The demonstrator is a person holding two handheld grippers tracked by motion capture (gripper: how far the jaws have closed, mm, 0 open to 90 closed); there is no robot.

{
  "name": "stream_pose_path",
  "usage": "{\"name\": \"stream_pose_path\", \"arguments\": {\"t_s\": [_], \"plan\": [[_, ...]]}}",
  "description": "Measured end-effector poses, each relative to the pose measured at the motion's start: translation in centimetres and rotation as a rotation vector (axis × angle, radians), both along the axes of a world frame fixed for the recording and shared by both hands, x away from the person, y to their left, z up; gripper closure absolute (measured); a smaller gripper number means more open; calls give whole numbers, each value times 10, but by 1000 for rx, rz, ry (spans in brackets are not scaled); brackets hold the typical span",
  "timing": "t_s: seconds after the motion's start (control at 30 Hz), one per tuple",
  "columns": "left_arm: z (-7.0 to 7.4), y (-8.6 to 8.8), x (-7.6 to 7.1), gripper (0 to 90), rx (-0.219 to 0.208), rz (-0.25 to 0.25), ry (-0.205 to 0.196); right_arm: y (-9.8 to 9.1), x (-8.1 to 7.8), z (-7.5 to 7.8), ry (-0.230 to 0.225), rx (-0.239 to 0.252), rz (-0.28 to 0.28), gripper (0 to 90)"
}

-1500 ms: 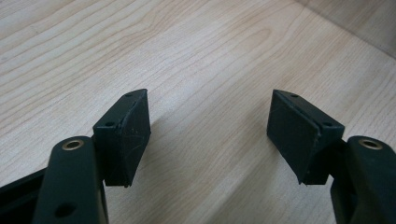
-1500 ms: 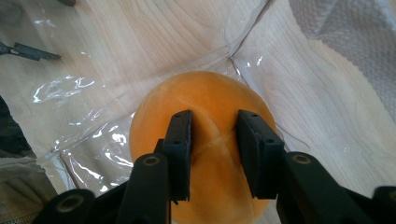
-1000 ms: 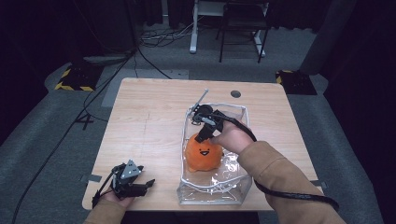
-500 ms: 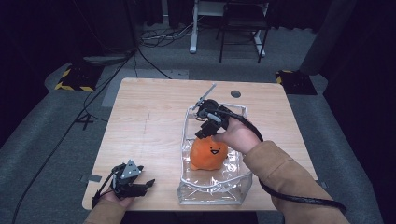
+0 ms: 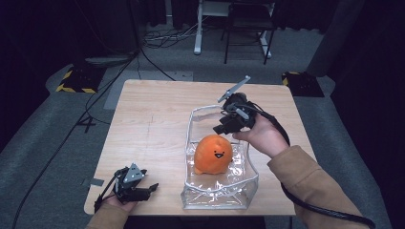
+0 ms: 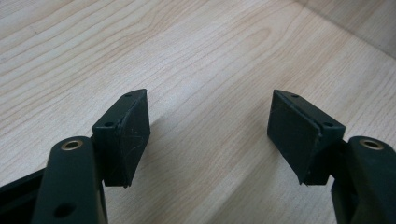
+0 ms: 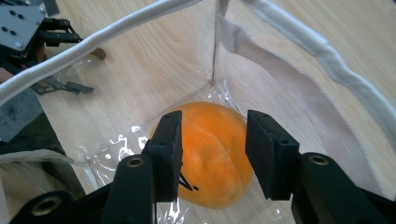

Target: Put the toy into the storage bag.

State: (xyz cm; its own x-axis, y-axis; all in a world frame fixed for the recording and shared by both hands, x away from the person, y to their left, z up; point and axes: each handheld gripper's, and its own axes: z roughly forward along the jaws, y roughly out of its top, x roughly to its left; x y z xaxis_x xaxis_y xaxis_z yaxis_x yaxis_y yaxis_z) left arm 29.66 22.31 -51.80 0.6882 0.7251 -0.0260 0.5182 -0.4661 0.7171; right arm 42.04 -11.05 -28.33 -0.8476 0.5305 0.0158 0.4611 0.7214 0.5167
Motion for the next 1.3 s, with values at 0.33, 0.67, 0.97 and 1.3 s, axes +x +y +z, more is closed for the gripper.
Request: {"name": "stream_pose_path", "arguments": {"t_s": [0.33, 0.67, 0.97, 1.3], "plan": [[0, 0, 2, 310, 0, 1, 2, -37, -11, 14, -51, 84, -45, 533], [0, 0, 5, 311, -1, 6, 0, -77, -18, 21, -78, 144, -104, 514], [0, 0, 5, 311, -3, 9, 1, -113, -24, 20, -117, 176, -128, 489], [0, 0, 5, 312, -2, 16, -1, -147, -26, 3, -165, 188, -162, 479]]}}
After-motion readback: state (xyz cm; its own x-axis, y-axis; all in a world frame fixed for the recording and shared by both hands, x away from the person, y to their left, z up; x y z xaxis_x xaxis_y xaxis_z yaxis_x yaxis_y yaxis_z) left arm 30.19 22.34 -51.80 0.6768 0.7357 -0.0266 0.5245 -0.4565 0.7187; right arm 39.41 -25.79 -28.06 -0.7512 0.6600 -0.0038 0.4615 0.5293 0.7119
